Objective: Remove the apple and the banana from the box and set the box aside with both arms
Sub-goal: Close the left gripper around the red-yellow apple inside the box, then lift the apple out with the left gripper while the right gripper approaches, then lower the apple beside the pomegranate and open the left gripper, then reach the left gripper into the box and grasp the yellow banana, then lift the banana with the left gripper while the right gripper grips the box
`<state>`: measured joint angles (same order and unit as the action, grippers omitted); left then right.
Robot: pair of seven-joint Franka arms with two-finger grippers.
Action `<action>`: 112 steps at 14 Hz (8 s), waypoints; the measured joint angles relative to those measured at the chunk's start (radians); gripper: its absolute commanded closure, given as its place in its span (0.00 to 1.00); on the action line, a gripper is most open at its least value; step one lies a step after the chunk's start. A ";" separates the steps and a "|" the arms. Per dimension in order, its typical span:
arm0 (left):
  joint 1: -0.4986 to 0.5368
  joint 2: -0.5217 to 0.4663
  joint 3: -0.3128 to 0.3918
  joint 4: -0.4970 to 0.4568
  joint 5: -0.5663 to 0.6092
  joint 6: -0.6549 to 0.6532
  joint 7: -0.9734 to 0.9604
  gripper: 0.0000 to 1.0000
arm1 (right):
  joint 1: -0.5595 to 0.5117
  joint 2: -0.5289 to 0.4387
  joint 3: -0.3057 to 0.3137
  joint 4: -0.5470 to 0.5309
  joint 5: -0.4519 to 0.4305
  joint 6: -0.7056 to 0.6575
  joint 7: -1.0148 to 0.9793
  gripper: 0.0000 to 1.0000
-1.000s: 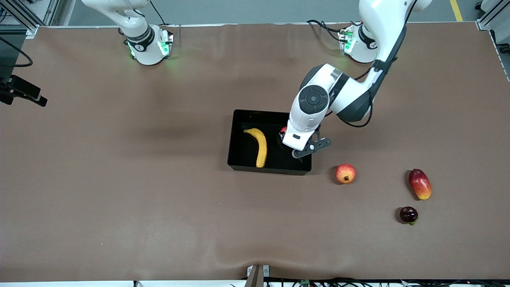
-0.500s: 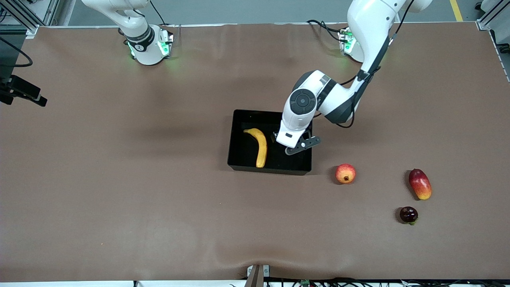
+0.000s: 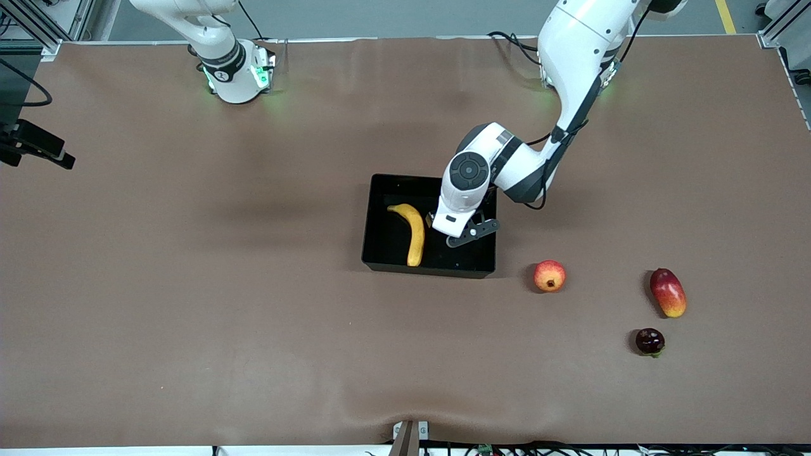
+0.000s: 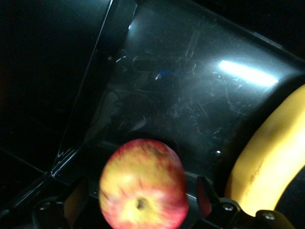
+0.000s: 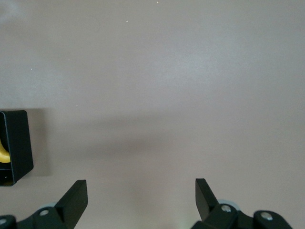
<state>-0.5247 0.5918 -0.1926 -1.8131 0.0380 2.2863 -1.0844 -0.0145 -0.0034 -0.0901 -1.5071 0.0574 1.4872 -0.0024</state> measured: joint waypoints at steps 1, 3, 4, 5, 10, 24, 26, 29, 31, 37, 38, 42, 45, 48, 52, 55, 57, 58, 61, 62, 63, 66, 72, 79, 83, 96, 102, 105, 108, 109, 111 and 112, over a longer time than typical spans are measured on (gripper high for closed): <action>0.000 0.005 0.000 0.000 0.000 0.000 0.000 0.00 | 0.000 0.000 0.000 0.000 0.000 0.000 0.000 0.00; 0.000 0.010 0.000 0.000 0.001 0.001 0.000 0.01 | 0.000 0.000 0.000 0.000 0.000 0.000 0.000 0.00; 0.000 0.010 0.000 0.000 0.001 0.001 0.000 0.39 | 0.000 0.000 0.000 0.000 0.000 0.000 0.000 0.00; 0.000 0.010 0.000 0.001 0.001 0.001 0.000 0.74 | 0.000 0.000 0.000 0.000 0.000 0.000 0.000 0.00; 0.000 0.006 0.000 0.017 0.007 -0.003 0.000 1.00 | 0.000 0.000 0.000 0.000 0.000 0.000 0.000 0.00; 0.239 -0.233 0.019 0.215 0.044 -0.385 0.319 1.00 | 0.034 0.049 0.017 -0.001 0.074 0.035 0.000 0.00; 0.329 -0.226 0.022 0.213 0.044 -0.386 0.460 1.00 | 0.056 0.061 0.017 -0.001 0.076 0.048 -0.001 0.00; 0.449 -0.191 0.024 0.213 0.044 -0.376 0.601 1.00 | 0.097 0.086 0.018 -0.001 0.076 0.081 -0.001 0.00; 0.485 -0.149 0.024 0.213 0.044 -0.328 0.642 1.00 | 0.097 0.090 0.014 0.000 0.076 0.120 -0.001 0.00; 0.534 -0.012 0.025 0.220 0.104 -0.147 0.696 1.00 | 0.156 0.146 0.020 -0.002 0.076 0.253 0.001 0.00; 0.537 0.008 0.025 0.221 0.114 -0.118 0.699 1.00 | 0.158 0.151 0.020 -0.001 0.076 0.281 0.001 0.00; 0.551 0.075 0.025 0.224 0.121 -0.013 0.715 1.00 | 0.162 0.161 0.021 -0.001 0.076 0.408 0.001 0.00; 0.574 0.118 0.026 0.227 0.121 0.047 0.757 1.00 | 0.169 0.173 0.023 -0.001 0.076 0.424 0.001 0.00; 0.579 0.144 0.025 0.233 0.121 0.076 0.767 1.00 | 0.169 0.174 0.023 -0.002 0.076 0.422 0.001 0.00; 0.578 0.152 0.024 0.239 0.122 0.095 0.769 0.00 | 0.225 0.233 0.028 -0.007 0.077 0.435 0.001 0.00; 0.577 0.147 0.017 0.257 0.122 0.101 0.769 0.00 | 0.260 0.300 0.028 -0.006 0.077 0.477 0.001 0.00; 0.571 0.127 0.006 0.268 0.122 0.090 0.769 0.00 | 0.264 0.319 0.028 -0.005 0.077 0.486 0.001 0.00; 0.562 0.107 -0.003 0.269 0.122 0.065 0.768 0.00 | 0.266 0.325 0.028 -0.005 0.077 0.488 0.001 0.00; 0.484 0.036 -0.029 0.269 0.122 -0.038 0.695 0.00 | 0.278 0.341 0.028 -0.005 0.077 0.507 0.001 0.00; 0.444 0.019 -0.038 0.269 0.122 -0.055 0.657 0.00 | 0.283 0.348 0.028 -0.005 0.077 0.508 0.001 0.00; 0.400 0.008 -0.051 0.268 0.122 -0.063 0.606 0.00 | 0.288 0.357 0.028 -0.005 0.076 0.509 0.001 0.00; 0.260 0.005 -0.070 0.261 0.122 -0.068 0.451 0.00 | 0.300 0.388 0.028 -0.005 0.075 0.520 0.001 0.00; 0.072 0.022 -0.070 0.235 0.127 -0.066 0.312 0.00 | 0.280 0.411 0.010 -0.004 0.075 0.480 0.000 0.00; -0.032 0.137 -0.070 0.226 0.181 0.020 0.215 0.00 | 0.259 0.411 0.010 -0.004 0.075 0.402 0.000 0.00; -0.045 0.183 -0.070 0.225 0.183 0.074 0.184 0.33 | 0.268 0.412 0.017 -0.005 0.076 0.385 -0.003 0.00; -0.042 0.185 -0.066 0.270 0.186 0.089 0.178 1.00 | 0.297 0.375 0.023 -0.254 0.227 0.684 -0.002 0.00; -0.009 0.088 -0.063 0.287 0.186 0.016 0.177 1.00 | 0.424 0.354 0.028 -0.312 0.275 0.794 0.111 0.00; 0.036 -0.008 -0.063 0.290 0.186 -0.092 0.177 1.00 | 0.475 0.355 0.029 -0.322 0.275 0.819 0.129 0.00; 0.085 -0.085 -0.062 0.290 0.186 -0.215 0.197 1.00 | 0.523 0.368 0.029 -0.325 0.275 0.855 0.129 0.00; 0.109 -0.102 -0.062 0.288 0.186 -0.251 0.225 1.00 | 0.540 0.381 0.029 -0.325 0.275 0.880 0.129 0.00; 0.166 -0.122 -0.061 0.286 0.186 -0.292 0.293 1.00 | 0.591 0.416 0.030 -0.327 0.275 0.930 0.129 0.00; 0.198 -0.127 -0.061 0.284 0.186 -0.311 0.338 1.00 | 0.617 0.437 0.030 -0.327 0.275 0.964 0.130 0.00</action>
<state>-0.3271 0.4650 -0.2534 -1.5288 0.2237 1.9751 -0.7467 0.6029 0.4333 -0.0605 -1.8341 0.3323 2.4512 0.1272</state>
